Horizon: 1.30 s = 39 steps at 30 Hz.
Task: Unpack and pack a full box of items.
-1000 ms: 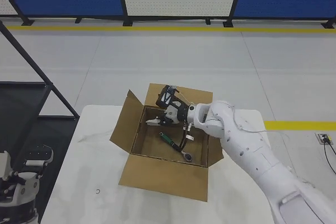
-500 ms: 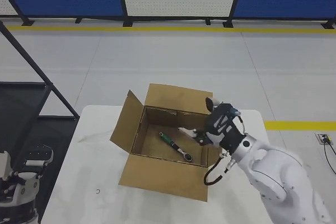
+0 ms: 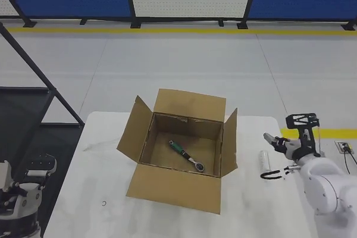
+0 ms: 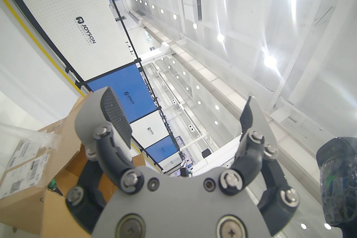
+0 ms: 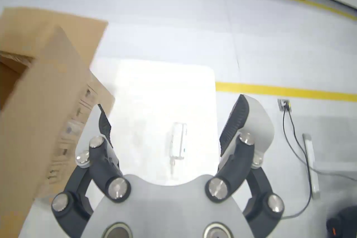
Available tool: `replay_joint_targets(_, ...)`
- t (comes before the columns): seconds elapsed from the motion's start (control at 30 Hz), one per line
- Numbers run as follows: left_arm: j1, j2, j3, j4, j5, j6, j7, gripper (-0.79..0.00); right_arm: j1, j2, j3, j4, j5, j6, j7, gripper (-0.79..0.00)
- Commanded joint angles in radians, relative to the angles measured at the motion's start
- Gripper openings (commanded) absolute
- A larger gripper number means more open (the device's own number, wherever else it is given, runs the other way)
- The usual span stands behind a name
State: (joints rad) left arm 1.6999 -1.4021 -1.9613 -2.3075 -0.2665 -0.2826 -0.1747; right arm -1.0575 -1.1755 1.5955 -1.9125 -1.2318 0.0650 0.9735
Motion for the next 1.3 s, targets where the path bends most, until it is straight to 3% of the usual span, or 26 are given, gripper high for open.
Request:
replay_joint_targets(0.0, 0.000, 0.000, 0.000, 0.000, 0.000, 0.000, 0.000, 0.000, 0.031, 0.003, -0.004, 0.123, 0.015, -0.030, 0.072, 0.000)
replay_joint_targets(0.2, 0.000, 0.000, 0.000, 0.000, 0.000, 0.000, 0.000, 0.000, 0.122, 0.000, -0.043, 0.391, 0.102, -0.089, 0.101, 0.000)
replay_joint_targets(0.43, 0.000, 0.000, 0.000, 0.000, 0.000, 0.000, 0.000, 0.000, 0.203, -0.001, -0.080, 0.601, 0.150, -0.145, 0.115, 0.000)
replay_joint_targets(0.5, 0.000, 0.000, 0.000, 0.000, 0.000, 0.000, 0.000, 0.000, 0.224, -0.001, -0.093, 0.646, 0.158, -0.155, 0.107, -0.311)
replay_joint_targets(0.63, 0.000, 0.000, 0.000, 0.000, 0.000, 0.000, 0.000, 0.000, 0.255, -0.001, -0.112, 0.702, 0.161, -0.165, 0.107, -0.342)
replay_joint_targets(0.73, 0.000, 0.000, 0.000, 0.000, 0.000, 0.000, 0.000, 0.000, 0.281, -0.002, -0.128, 0.744, 0.162, -0.169, 0.104, -0.413)
replay_joint_targets(0.93, 0.000, 0.000, 0.000, 0.000, 0.000, 0.000, 0.000, 0.000, 0.328, -0.004, -0.160, 0.813, 0.160, -0.166, 0.108, -0.428)
replay_joint_targets(0.97, 0.000, 0.000, 0.000, 0.000, 0.000, 0.000, 0.000, 0.000, 0.334, -0.004, -0.165, 0.820, 0.157, -0.166, 0.109, -0.468)
replay_joint_targets(1.0, 0.000, 0.000, 0.000, 0.000, 0.000, 0.000, 0.000, 0.000, 0.337, -0.004, -0.168, 0.824, 0.157, -0.166, 0.108, -0.570)
replay_joint_targets(1.03, 0.000, 0.000, 0.000, 0.000, 0.000, 0.000, 0.000, 0.000, 0.343, -0.004, -0.172, 0.832, 0.158, -0.165, 0.107, -0.594)
replay_joint_targets(1.07, 0.000, 0.000, 0.000, 0.000, 0.000, 0.000, 0.000, 0.000, 0.347, -0.004, -0.175, 0.836, 0.159, -0.165, 0.105, -0.730)
replay_joint_targets(1.1, 0.000, 0.000, 0.000, 0.000, 0.000, 0.000, 0.000, 0.000, 0.350, -0.004, -0.176, 0.837, 0.158, -0.164, 0.103, -0.785)
replay_joint_targets(1.27, 0.000, 0.000, 0.000, 0.000, 0.000, 0.000, 0.000, 0.000, 0.333, 0.004, -0.149, 0.734, 0.163, -0.162, 0.011, -0.785)
